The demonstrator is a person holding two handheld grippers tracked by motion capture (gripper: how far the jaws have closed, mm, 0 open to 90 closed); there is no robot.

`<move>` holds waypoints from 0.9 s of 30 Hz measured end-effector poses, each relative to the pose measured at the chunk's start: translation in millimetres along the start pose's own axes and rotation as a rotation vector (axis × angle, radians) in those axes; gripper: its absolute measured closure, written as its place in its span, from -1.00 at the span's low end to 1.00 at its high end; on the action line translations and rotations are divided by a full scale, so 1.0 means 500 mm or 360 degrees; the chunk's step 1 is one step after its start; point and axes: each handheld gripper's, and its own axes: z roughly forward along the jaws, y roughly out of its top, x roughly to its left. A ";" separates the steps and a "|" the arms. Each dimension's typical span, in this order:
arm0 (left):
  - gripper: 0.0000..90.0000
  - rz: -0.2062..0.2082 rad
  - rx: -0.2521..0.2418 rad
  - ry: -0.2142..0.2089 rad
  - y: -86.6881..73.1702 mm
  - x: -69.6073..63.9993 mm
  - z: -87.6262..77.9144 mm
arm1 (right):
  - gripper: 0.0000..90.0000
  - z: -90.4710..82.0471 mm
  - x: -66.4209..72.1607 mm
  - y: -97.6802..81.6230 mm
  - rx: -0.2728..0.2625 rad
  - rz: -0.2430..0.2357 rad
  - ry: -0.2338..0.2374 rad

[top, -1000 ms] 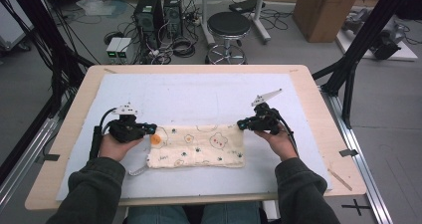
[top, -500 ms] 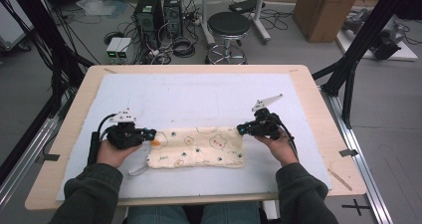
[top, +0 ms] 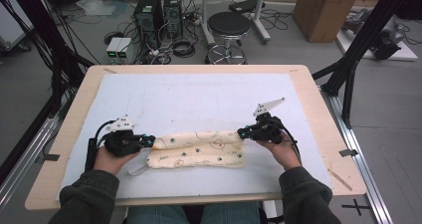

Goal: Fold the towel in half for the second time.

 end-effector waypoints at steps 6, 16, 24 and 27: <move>0.91 0.0040 0.0017 -0.0007 0.000 -0.013 -0.004 | 0.90 -0.003 0.012 -0.012 -0.0007 -0.0018 0.0014; 0.91 0.0057 0.0022 -0.0013 -0.019 -0.028 -0.007 | 0.89 -0.007 0.031 -0.032 -0.0024 -0.0037 0.0026; 0.91 0.0083 0.0020 -0.0035 -0.029 -0.040 -0.017 | 0.89 -0.003 0.043 -0.042 -0.0008 -0.0068 0.0024; 0.91 0.0089 0.0029 -0.0041 -0.035 -0.045 -0.022 | 0.89 -0.002 0.047 -0.048 -0.0002 -0.0075 0.0028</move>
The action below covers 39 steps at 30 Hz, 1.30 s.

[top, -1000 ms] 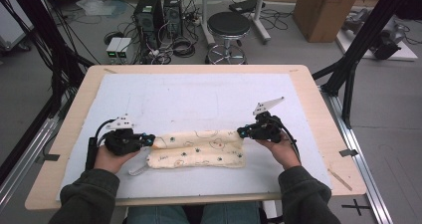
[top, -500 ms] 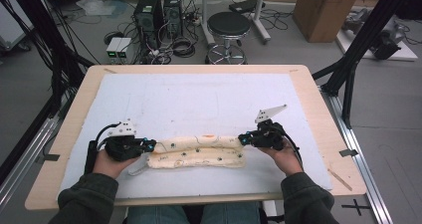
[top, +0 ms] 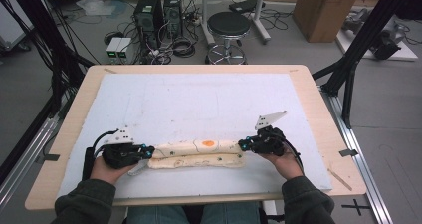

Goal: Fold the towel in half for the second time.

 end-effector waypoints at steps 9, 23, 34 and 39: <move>0.90 0.0023 0.0018 -0.0021 -0.010 -0.015 -0.004 | 0.88 0.002 0.014 -0.009 0.0019 -0.0020 0.0005; 0.89 0.0045 0.0058 -0.0037 -0.029 -0.029 -0.006 | 0.88 0.009 0.028 -0.029 0.0062 -0.0030 0.0017; 0.88 0.0069 0.0090 -0.0018 -0.036 -0.033 -0.003 | 0.87 0.014 0.035 -0.042 0.0077 -0.0031 0.0015; 0.87 0.0079 0.0100 -0.0016 -0.041 -0.034 -0.002 | 0.85 0.013 0.037 -0.049 0.0071 -0.0034 0.0016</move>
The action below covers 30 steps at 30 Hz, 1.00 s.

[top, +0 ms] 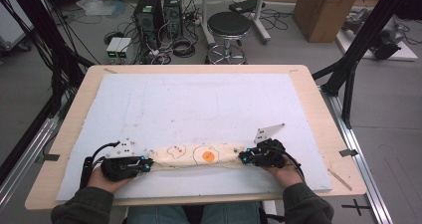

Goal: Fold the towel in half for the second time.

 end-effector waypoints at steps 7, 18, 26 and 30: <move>0.78 -0.0016 -0.0002 -0.0005 -0.005 -0.002 0.002 | 0.76 0.000 0.005 -0.005 -0.0013 0.0004 -0.0009; 0.37 -0.0037 -0.0047 -0.0024 -0.005 -0.003 -0.011 | 0.44 -0.008 0.017 -0.006 -0.0064 0.0015 0.0015; 0.23 -0.0042 -0.0115 -0.0047 0.000 -0.006 -0.024 | 0.33 -0.020 0.024 -0.006 -0.0134 0.0015 0.0022; 0.19 -0.0057 -0.0136 -0.0049 0.000 -0.006 -0.029 | 0.28 -0.026 0.024 -0.002 -0.0168 0.0011 0.0040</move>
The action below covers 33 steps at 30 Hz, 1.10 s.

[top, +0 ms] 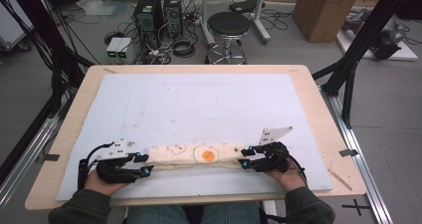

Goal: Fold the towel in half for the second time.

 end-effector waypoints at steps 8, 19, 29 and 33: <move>0.17 -0.0027 -0.0031 0.0032 -0.003 0.006 -0.020 | 0.25 0.002 -0.003 0.020 -0.0017 -0.0016 0.0025; 0.33 0.0001 -0.0069 -0.0007 0.060 0.017 -0.003 | 0.55 0.053 -0.019 0.097 0.0028 -0.0029 0.0063; 0.86 0.0070 0.0031 -0.0068 0.106 0.008 0.080 | 0.91 0.106 -0.019 0.121 0.0142 -0.0012 0.0154; 0.97 0.0120 0.0139 -0.0122 0.109 -0.002 0.112 | 0.97 0.121 -0.014 0.120 0.0195 -0.0040 0.0192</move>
